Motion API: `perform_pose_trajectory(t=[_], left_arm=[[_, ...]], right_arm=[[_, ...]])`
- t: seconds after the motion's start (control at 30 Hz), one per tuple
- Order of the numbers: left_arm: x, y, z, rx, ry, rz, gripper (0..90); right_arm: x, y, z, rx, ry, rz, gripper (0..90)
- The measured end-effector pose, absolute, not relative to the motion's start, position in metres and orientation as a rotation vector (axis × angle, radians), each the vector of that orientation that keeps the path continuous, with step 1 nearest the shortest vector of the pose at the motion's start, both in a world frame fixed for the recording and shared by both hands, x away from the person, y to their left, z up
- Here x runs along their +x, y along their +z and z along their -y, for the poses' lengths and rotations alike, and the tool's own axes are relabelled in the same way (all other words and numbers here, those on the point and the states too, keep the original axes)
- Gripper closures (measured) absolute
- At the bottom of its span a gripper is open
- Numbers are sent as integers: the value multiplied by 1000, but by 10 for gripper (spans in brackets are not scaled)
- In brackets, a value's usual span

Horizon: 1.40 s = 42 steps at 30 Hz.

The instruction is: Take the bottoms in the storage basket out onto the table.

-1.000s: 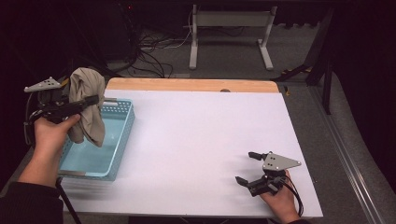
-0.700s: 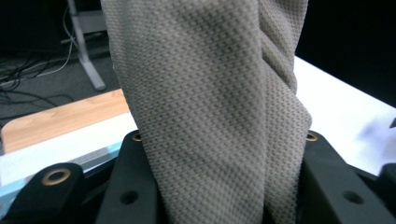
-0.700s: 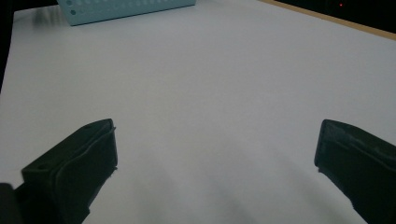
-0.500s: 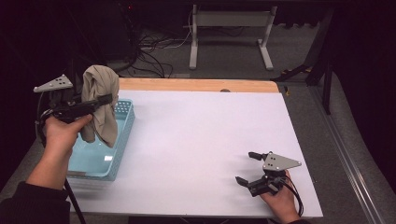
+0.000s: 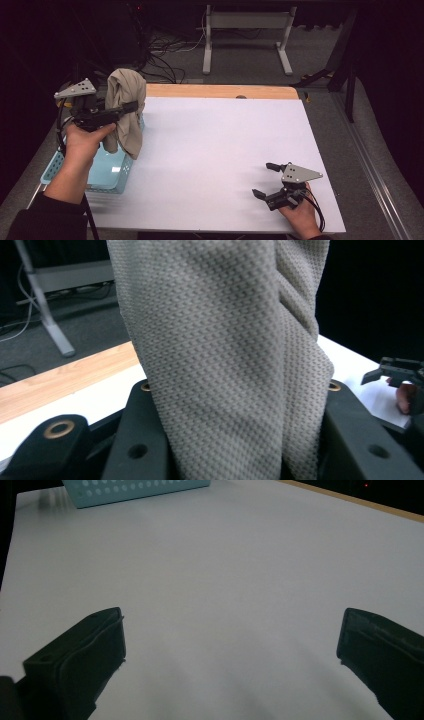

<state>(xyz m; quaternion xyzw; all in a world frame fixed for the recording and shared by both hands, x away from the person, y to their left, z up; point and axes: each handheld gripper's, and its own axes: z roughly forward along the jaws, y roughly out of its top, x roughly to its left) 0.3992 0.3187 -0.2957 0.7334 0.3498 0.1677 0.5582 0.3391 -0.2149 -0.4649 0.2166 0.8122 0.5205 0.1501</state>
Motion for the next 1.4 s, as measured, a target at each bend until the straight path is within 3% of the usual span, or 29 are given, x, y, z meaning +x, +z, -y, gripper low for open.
perform_pose_trajectory(t=[0.5,1.4], left_arm=[[399,-303,-269,1729,316,-739,617],[403,-350,-197,1747,174,-692,616]], right_arm=[[339,-465,215,621,1511,-2336,0],[339,-464,216,614,1521,-2337,0]])
